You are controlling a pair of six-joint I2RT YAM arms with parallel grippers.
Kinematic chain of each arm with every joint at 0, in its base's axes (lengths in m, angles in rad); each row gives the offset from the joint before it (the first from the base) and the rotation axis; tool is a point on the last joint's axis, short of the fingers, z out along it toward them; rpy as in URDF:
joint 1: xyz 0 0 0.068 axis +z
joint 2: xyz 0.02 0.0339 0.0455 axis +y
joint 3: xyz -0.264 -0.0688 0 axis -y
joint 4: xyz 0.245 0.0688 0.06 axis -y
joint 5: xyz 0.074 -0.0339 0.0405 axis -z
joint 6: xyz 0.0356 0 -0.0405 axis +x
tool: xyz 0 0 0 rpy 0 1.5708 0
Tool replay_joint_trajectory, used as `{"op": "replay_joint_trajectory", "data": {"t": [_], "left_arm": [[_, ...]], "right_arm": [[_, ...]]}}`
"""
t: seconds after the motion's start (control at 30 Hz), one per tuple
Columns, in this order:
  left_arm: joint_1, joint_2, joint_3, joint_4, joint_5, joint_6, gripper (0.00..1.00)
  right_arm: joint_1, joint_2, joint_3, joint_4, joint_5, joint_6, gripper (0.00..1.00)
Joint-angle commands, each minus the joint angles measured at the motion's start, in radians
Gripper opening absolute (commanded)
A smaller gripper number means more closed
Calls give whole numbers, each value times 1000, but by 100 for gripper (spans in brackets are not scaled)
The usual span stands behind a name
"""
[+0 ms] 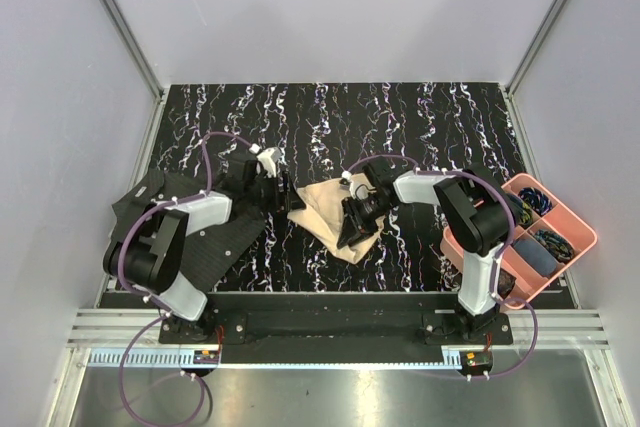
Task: Fold the napkin, place the utensils inside, and roll it up
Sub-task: Roll the napkin with the utensil
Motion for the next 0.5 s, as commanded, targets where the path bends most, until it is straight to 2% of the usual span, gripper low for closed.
{"op": "replay_joint_trajectory", "data": {"t": [0.0, 0.1, 0.27, 0.37, 0.4, 0.47], "left_arm": [[5, 32, -11, 137, 45, 17, 68], [5, 60, -14, 166, 48, 17, 64], [5, 110, -36, 253, 88, -13, 47], [5, 129, -54, 304, 111, -39, 31], [5, 132, -65, 315, 116, -44, 21], [5, 134, -68, 322, 124, -52, 10]], "right_arm": [[-10, 61, -2, -19, 65, -53, 30], [-18, 67, -1, -19, 64, -56, 30], [-21, 75, 1, -22, 62, -59, 31], [-23, 73, 4, -23, 67, -60, 32], [-23, 69, 4, -25, 76, -60, 33], [-23, 58, 13, -33, 87, -59, 38]]}}
